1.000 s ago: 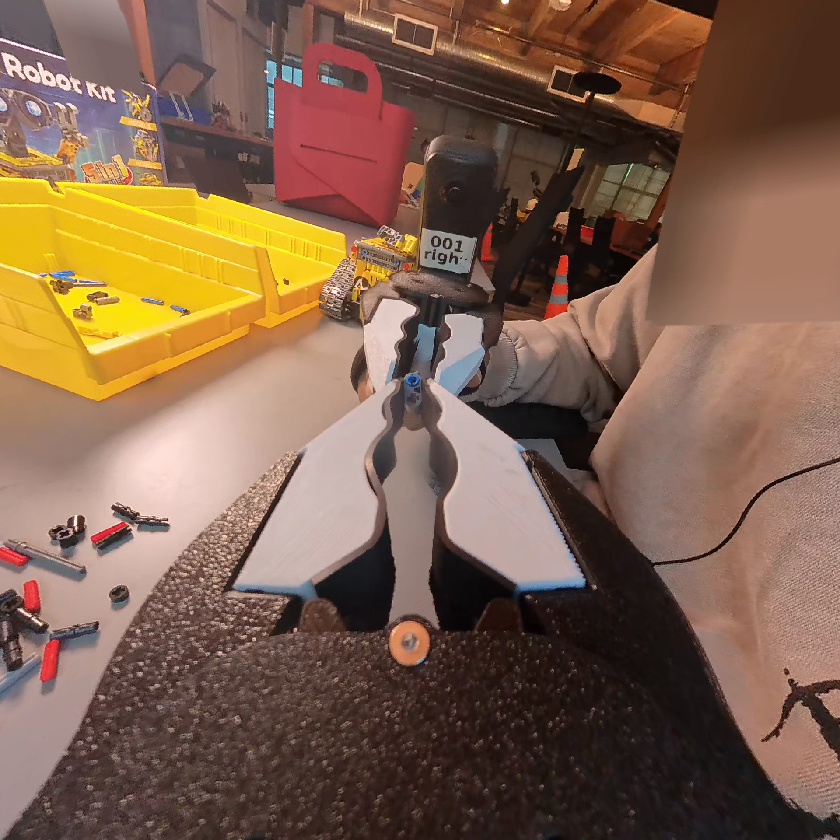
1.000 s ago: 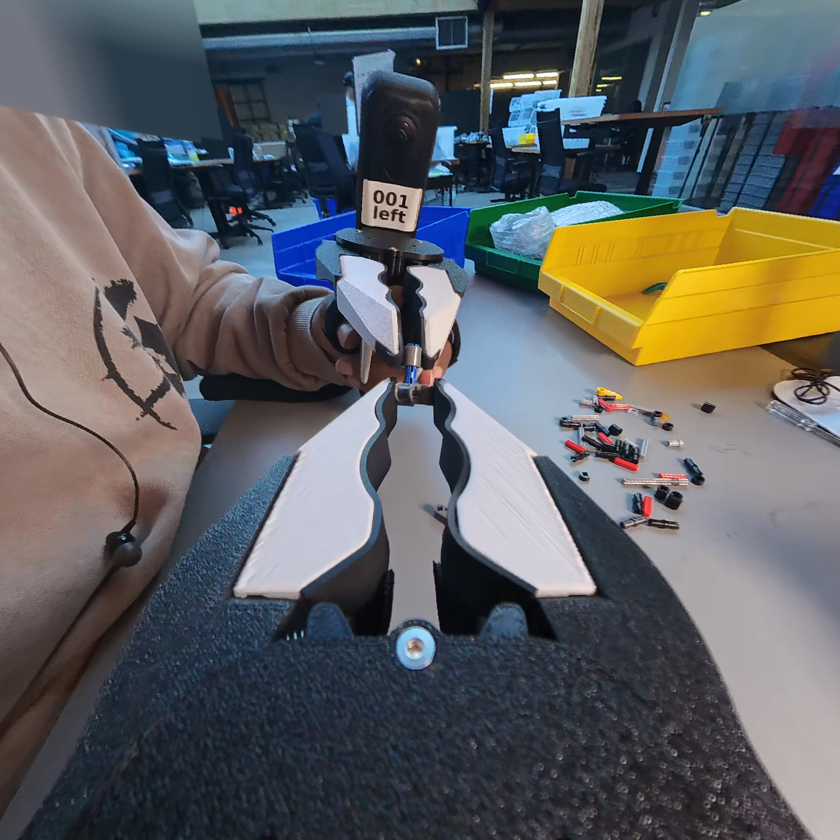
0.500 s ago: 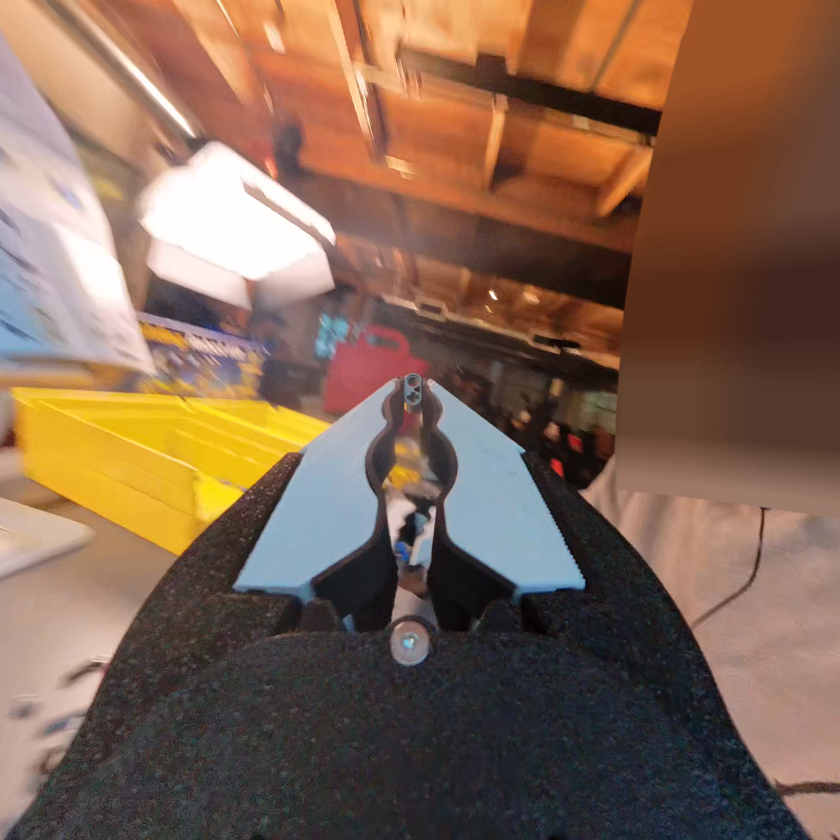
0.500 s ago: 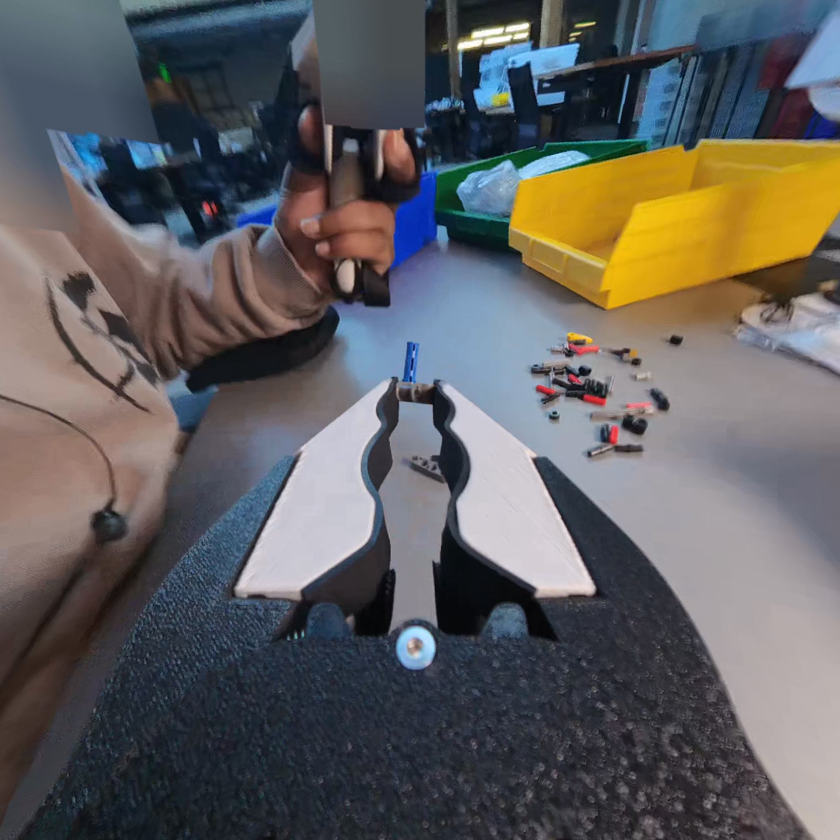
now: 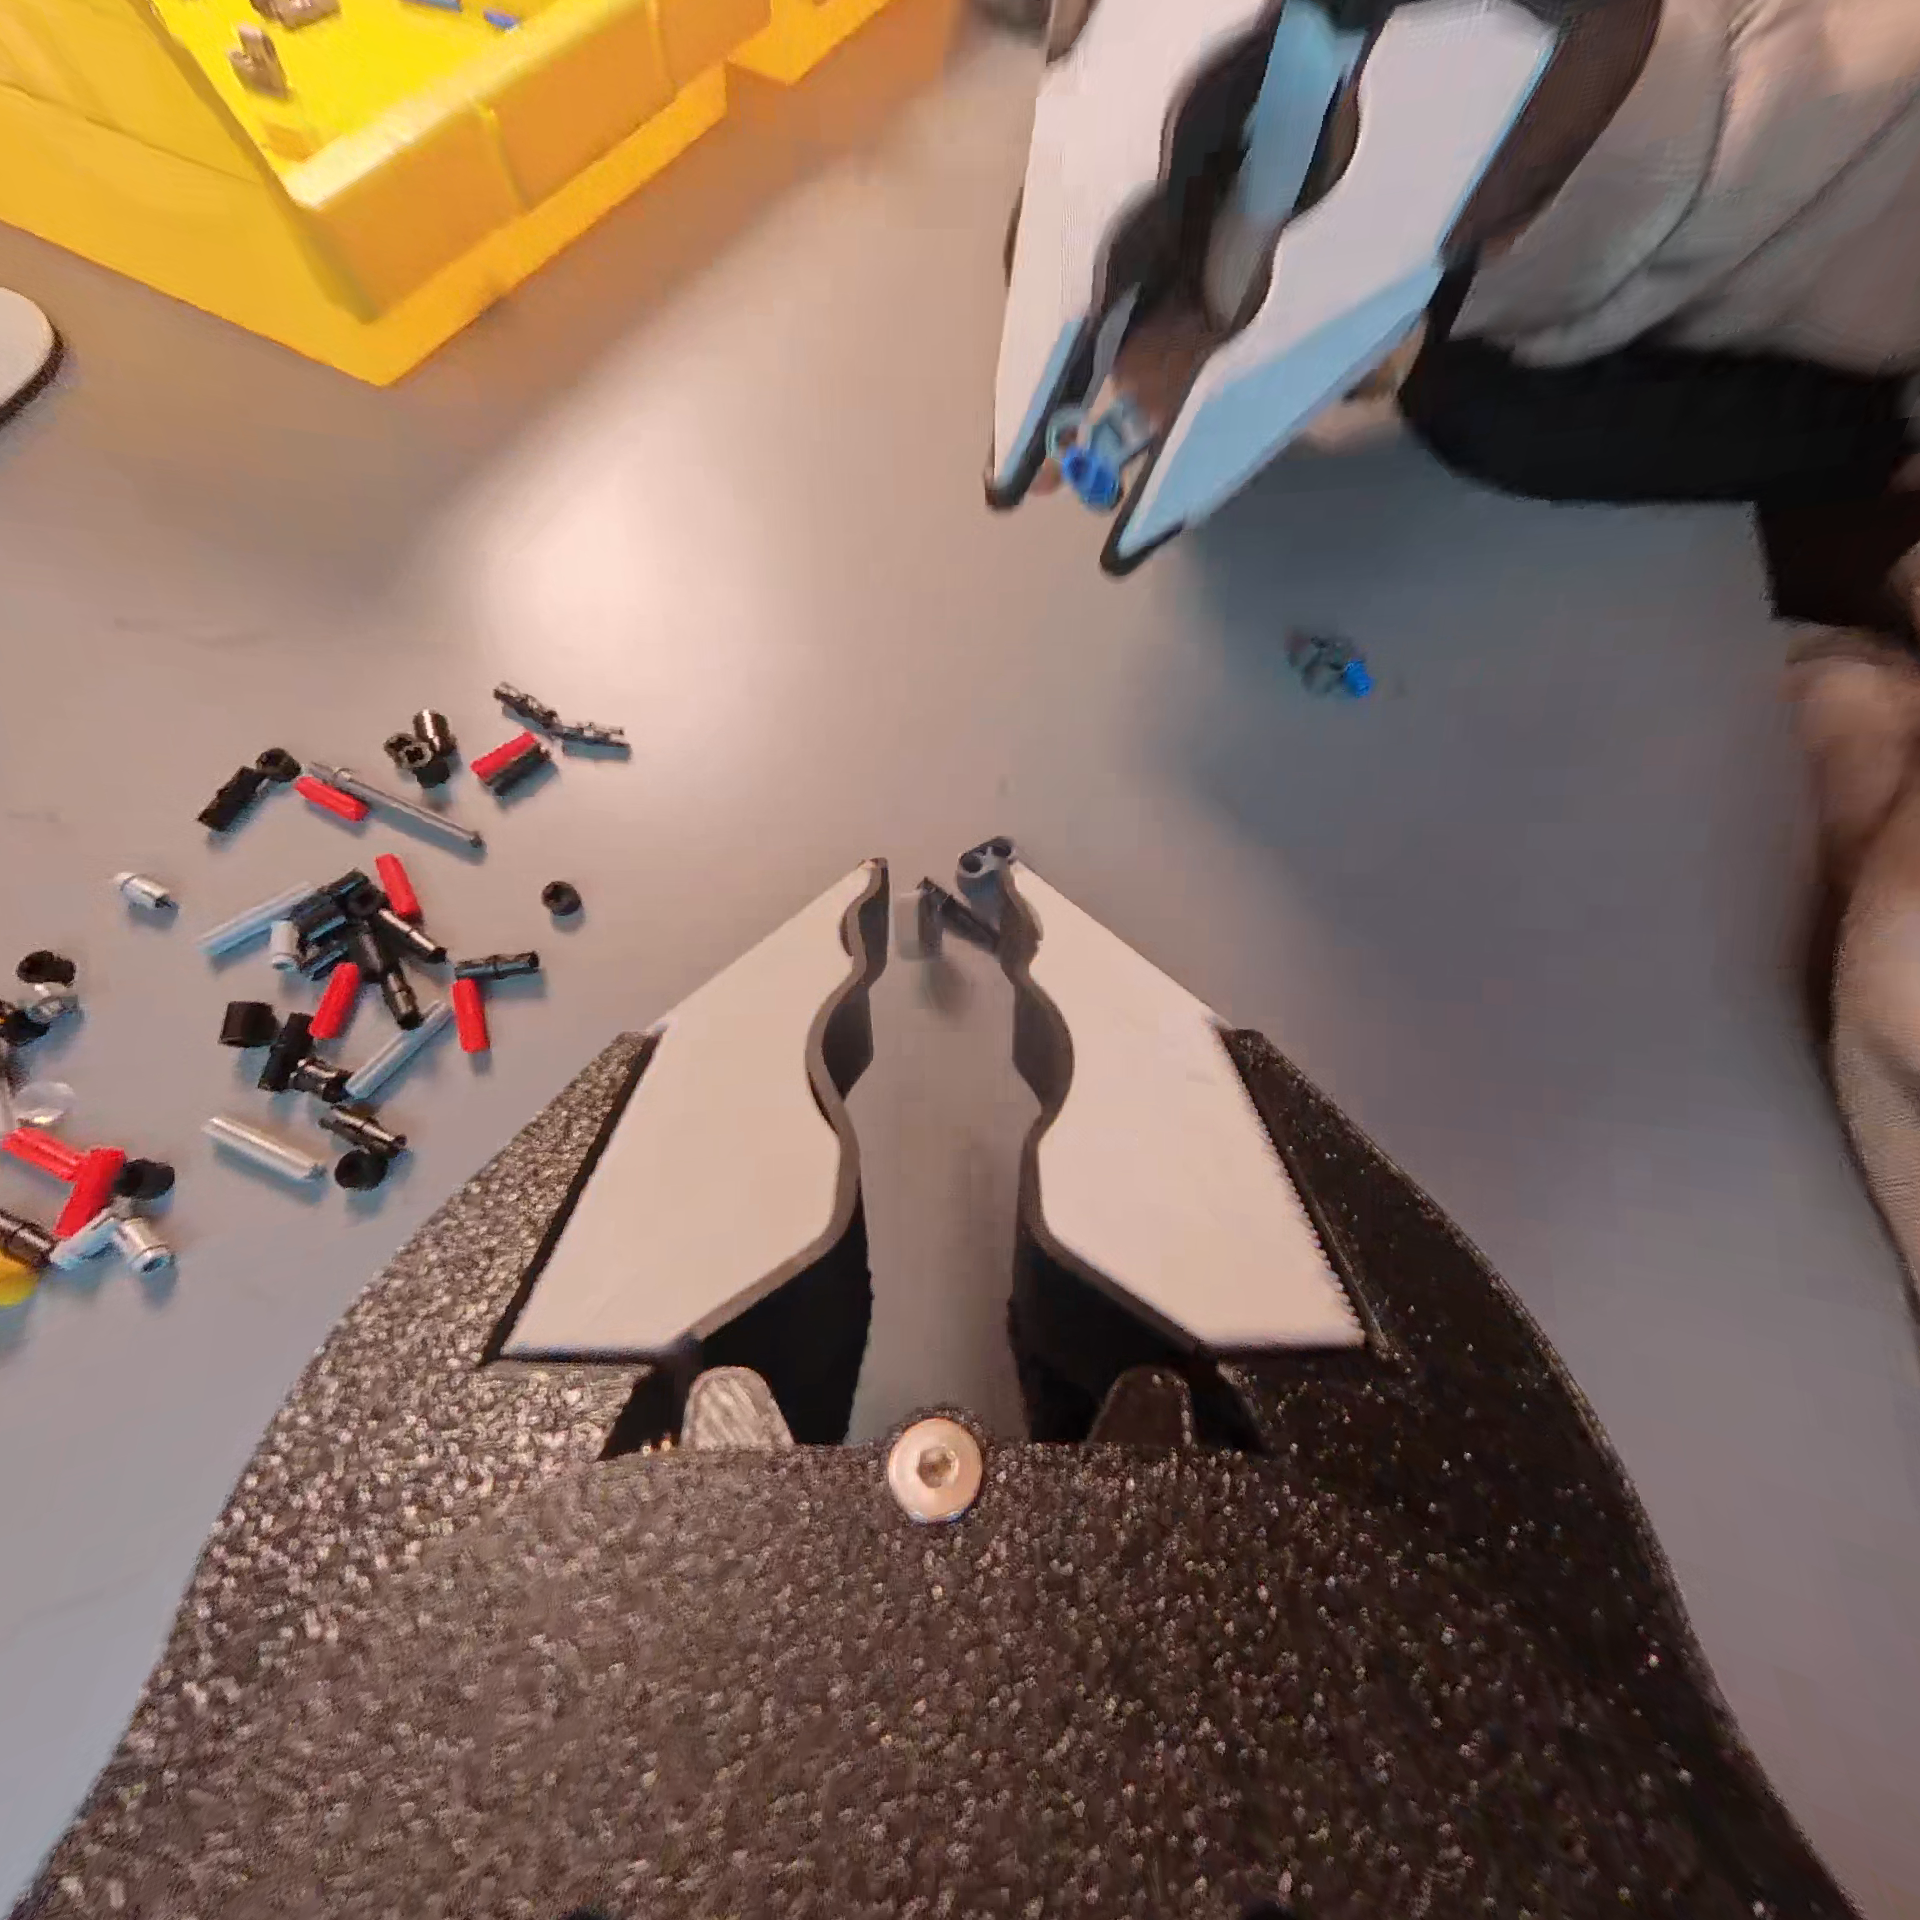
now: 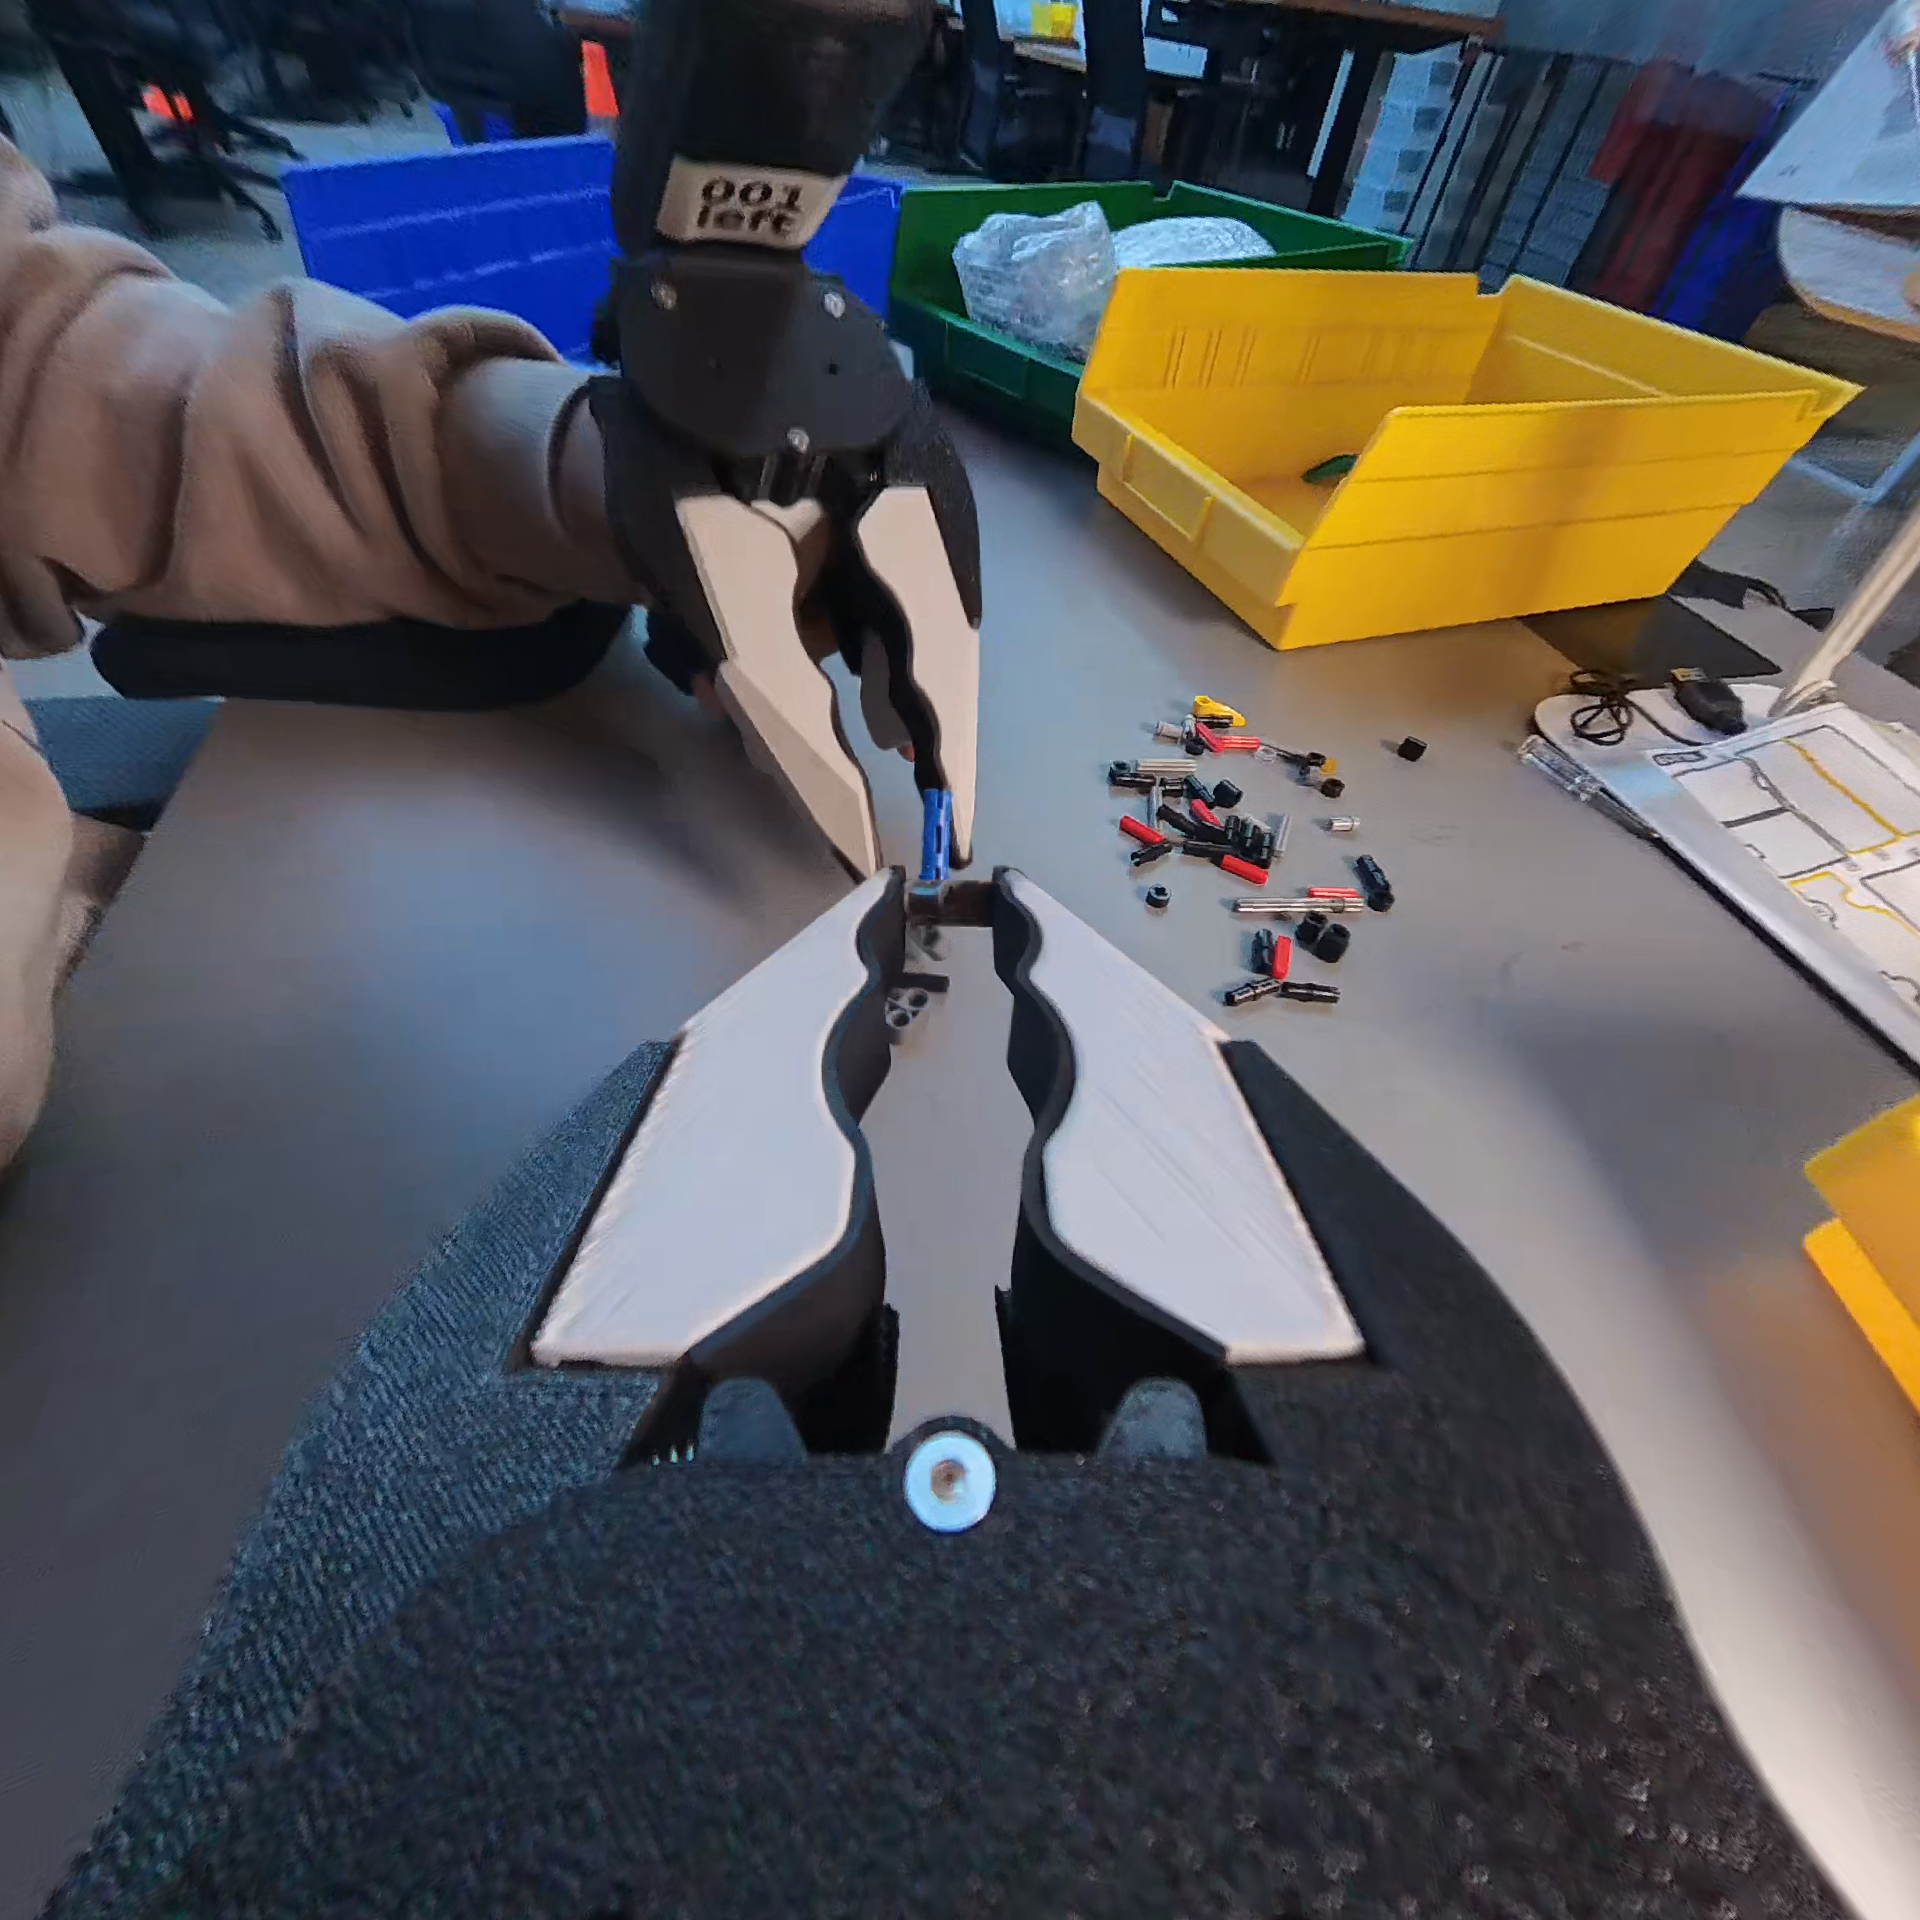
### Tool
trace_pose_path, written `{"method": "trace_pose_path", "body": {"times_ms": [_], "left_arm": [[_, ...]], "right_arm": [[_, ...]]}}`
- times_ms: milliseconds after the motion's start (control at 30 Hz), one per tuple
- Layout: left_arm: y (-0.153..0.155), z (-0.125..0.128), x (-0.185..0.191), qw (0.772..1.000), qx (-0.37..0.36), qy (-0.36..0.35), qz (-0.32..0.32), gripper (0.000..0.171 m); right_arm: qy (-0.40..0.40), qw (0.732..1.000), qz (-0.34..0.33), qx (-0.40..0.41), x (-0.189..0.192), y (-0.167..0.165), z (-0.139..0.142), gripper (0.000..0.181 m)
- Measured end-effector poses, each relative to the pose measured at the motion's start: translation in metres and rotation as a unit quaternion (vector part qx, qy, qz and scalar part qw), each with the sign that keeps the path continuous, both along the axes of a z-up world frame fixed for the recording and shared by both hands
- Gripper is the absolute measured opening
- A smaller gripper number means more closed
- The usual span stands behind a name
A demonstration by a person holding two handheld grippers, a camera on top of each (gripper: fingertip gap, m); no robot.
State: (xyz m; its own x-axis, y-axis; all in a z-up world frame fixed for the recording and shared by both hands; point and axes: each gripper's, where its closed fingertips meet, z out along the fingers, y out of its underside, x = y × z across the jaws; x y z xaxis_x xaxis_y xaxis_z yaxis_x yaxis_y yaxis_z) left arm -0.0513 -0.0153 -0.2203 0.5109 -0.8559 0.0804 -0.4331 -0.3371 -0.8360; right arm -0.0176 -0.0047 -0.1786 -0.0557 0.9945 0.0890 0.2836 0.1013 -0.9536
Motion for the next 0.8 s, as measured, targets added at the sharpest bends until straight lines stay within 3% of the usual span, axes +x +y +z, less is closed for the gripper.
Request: {"method": "trace_pose_path", "body": {"times_ms": [100, 200, 533, 700, 800], "left_arm": [[-0.003, 0.031, 0.000, 0.994, -0.012, -0.104, -0.008, 0.023], [-0.006, 0.043, 0.002, 0.989, -0.013, -0.143, -0.021, 0.022], [-0.020, 0.015, 0.038, 0.998, 0.017, -0.037, -0.055, 0.009], [-0.022, 0.014, 0.037, 0.998, 0.023, -0.018, -0.060, 0.004], [-0.025, 0.026, 0.038, 0.997, 0.023, -0.042, -0.067, 0.004]], "right_arm": [[-0.021, 0.999, 0.008, 0.038, -0.002, -0.006, -0.008, 0.014], [-0.044, 0.995, 0.009, 0.084, -0.003, -0.010, -0.017, 0.014], [-0.086, 0.977, 0.022, 0.192, -0.010, -0.020, -0.029, 0.014], [-0.094, 0.969, 0.028, 0.225, -0.011, -0.024, -0.030, 0.014], [-0.079, 0.978, 0.038, 0.187, -0.009, -0.028, -0.022, 0.013]]}}
